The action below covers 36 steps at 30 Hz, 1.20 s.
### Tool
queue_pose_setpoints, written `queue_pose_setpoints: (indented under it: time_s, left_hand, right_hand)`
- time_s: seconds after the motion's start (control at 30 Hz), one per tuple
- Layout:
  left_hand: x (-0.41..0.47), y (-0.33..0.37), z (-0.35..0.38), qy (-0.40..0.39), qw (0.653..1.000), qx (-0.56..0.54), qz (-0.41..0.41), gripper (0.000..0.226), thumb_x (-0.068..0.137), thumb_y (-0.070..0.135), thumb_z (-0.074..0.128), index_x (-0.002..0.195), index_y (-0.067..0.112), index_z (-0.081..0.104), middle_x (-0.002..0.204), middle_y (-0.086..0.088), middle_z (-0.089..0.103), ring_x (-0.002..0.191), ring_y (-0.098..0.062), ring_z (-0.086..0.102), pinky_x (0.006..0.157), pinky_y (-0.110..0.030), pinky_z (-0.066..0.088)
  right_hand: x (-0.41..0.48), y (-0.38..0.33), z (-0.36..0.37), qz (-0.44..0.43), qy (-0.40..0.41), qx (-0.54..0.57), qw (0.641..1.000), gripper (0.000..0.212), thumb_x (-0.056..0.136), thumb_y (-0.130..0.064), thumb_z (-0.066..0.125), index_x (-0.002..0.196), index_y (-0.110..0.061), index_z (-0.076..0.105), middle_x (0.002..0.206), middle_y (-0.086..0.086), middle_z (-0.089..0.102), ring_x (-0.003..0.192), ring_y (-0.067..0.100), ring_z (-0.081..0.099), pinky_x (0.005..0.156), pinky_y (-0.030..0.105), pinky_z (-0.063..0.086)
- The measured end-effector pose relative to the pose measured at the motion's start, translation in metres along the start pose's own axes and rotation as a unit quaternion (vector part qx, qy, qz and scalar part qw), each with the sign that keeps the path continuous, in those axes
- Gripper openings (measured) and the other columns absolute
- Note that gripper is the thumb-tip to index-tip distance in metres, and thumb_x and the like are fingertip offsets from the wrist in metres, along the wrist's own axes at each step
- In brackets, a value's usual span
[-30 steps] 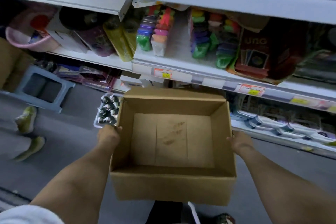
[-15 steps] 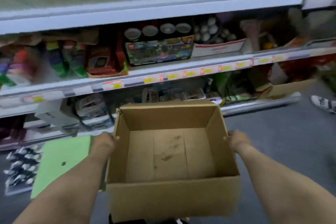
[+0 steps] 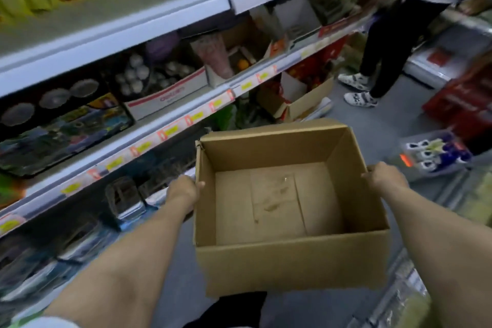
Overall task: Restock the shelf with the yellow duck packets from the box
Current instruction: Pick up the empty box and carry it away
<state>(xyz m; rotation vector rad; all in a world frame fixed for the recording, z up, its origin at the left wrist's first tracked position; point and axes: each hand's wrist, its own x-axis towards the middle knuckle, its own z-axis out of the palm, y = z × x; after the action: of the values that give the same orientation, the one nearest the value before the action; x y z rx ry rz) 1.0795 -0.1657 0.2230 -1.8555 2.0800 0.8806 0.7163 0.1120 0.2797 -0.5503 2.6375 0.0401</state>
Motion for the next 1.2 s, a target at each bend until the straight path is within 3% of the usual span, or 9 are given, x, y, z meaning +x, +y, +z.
queue_pose_setpoints:
  time_s: [0.07,0.27,0.43,0.57,0.67,0.93,1.1,1.2]
  left_hand:
    - [0.021,0.036,0.008,-0.01,1.0,0.0,0.011,0.043,0.092,0.047,0.059,0.091,0.005,0.067,0.092,-0.014,0.068,0.084,-0.031,0.064,0.065,-0.033,0.048]
    - [0.084,0.15,0.025,-0.029,0.999,0.002,0.04,0.04,0.089,0.048,0.063,0.09,0.008,0.067,0.092,-0.013,0.07,0.083,-0.03,0.067,0.077,-0.039,0.057]
    - [0.113,0.242,0.023,-0.059,0.996,-0.007,0.059,0.036,0.092,0.041,0.062,0.089,0.006,0.066,0.093,-0.014,0.068,0.083,-0.031,0.064,0.066,-0.032,0.046]
    - [0.132,0.302,0.031,-0.059,0.996,0.013,0.06,0.038,0.091,0.044,0.062,0.089,0.006,0.068,0.088,-0.013,0.069,0.078,-0.029,0.065,0.066,-0.034,0.052]
    - [0.144,0.345,0.048,-0.059,0.996,0.022,0.059,0.037,0.092,0.042,0.062,0.083,0.007,0.066,0.083,-0.012,0.067,0.074,-0.027,0.063,0.061,-0.032,0.047]
    - [0.143,0.439,0.107,-0.026,0.999,-0.013,-0.03,0.035,0.089,0.043,0.065,0.082,0.009,0.067,0.082,-0.011,0.068,0.072,-0.027,0.066,0.073,-0.038,0.058]
    - [0.124,0.509,0.131,-0.027,0.998,-0.015,-0.057,0.04,0.092,0.043,0.062,0.093,0.003,0.068,0.098,-0.015,0.069,0.091,-0.03,0.066,0.082,-0.038,0.055]
    - [0.128,0.541,0.144,-0.035,0.994,-0.051,-0.087,0.042,0.091,0.042,0.063,0.093,0.001,0.069,0.098,-0.017,0.069,0.09,-0.032,0.066,0.082,-0.039,0.055]
  right_hand:
    - [0.027,0.017,-0.012,0.01,0.002,0.002,1.0,0.026,0.099,-0.029,0.056,0.109,-0.008,0.067,0.112,0.018,0.067,0.108,0.036,0.061,0.075,0.034,0.043]
    - [0.116,0.049,-0.055,0.048,0.012,-0.009,0.999,0.029,0.096,-0.03,0.058,0.112,-0.007,0.065,0.119,0.019,0.065,0.112,0.037,0.06,0.085,0.037,0.048]
    - [0.186,0.07,-0.09,0.06,0.024,-0.005,0.998,0.029,0.096,-0.03,0.058,0.112,-0.008,0.067,0.115,0.018,0.067,0.109,0.036,0.061,0.085,0.039,0.051]
    - [0.238,0.099,-0.105,0.075,0.017,0.019,0.997,0.03,0.094,-0.033,0.06,0.111,-0.01,0.068,0.109,0.016,0.07,0.105,0.035,0.064,0.086,0.041,0.054]
    - [0.279,0.114,-0.118,0.064,0.02,0.014,0.998,0.026,0.095,-0.032,0.059,0.108,-0.012,0.069,0.107,0.016,0.07,0.104,0.035,0.065,0.086,0.041,0.054]
    - [0.418,0.158,-0.162,0.007,-0.026,-0.029,0.999,0.025,0.099,-0.026,0.055,0.113,-0.01,0.067,0.112,0.015,0.069,0.106,0.032,0.065,0.085,0.037,0.051]
    - [0.5,0.182,-0.205,-0.032,-0.021,-0.05,0.998,0.024,0.098,-0.026,0.056,0.114,-0.012,0.067,0.113,0.015,0.068,0.105,0.033,0.064,0.084,0.038,0.05]
    - [0.543,0.184,-0.226,-0.039,-0.016,-0.062,0.997,0.023,0.097,-0.024,0.055,0.113,-0.012,0.067,0.113,0.017,0.068,0.107,0.035,0.063,0.085,0.039,0.051]
